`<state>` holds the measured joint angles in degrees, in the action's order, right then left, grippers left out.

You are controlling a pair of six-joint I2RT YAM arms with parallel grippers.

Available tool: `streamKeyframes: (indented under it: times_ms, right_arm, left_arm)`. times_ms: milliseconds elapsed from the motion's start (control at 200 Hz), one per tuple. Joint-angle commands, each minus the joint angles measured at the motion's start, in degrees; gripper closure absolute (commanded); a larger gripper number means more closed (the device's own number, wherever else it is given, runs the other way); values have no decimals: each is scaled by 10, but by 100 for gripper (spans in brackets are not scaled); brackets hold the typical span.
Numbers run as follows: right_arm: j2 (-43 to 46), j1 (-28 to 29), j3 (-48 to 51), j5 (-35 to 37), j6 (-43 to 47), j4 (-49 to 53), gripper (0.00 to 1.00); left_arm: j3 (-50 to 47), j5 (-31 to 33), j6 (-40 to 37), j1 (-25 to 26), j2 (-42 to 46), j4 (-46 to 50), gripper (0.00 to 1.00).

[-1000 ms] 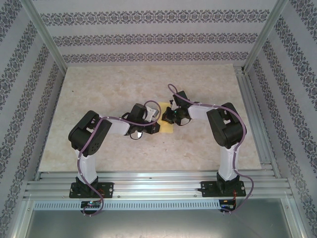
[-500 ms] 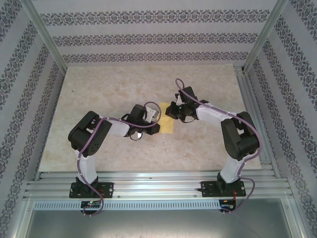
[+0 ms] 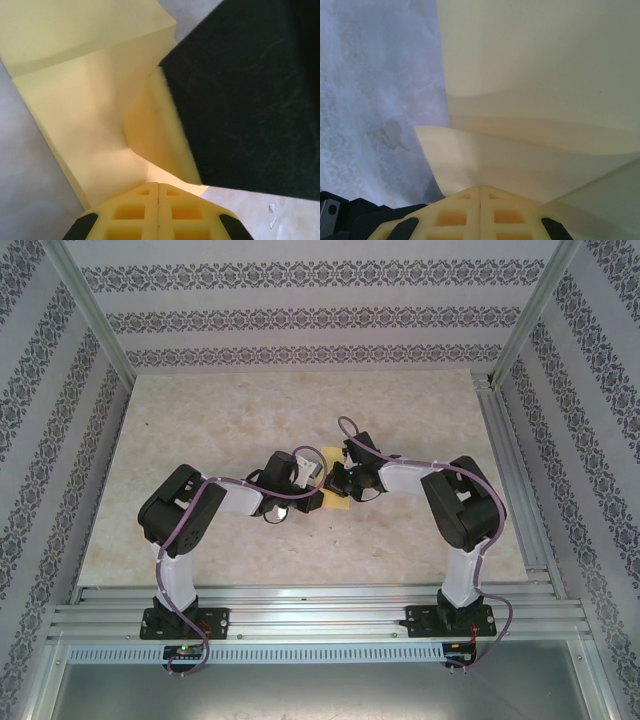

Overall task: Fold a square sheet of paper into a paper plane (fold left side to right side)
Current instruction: Fold the triangle a second time at the center of the table.

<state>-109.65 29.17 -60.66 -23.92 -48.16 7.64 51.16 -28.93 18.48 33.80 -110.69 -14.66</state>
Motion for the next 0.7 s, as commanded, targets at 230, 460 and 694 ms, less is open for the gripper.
streamKeyframes:
  times_ms: [230, 460, 694]
  right_arm:
    - [-31, 3, -12, 58, 16, 23, 100]
    - [-15, -21, 14, 72, 32, 25, 100]
    - [6, -54, 19, 81, 57, 39, 100]
  left_arm:
    - [-8, 32, -12, 17, -37, 75, 100]
    - [-11, 35, -12, 16, -37, 77, 100]
    - [-13, 36, -11, 17, -39, 77, 100]
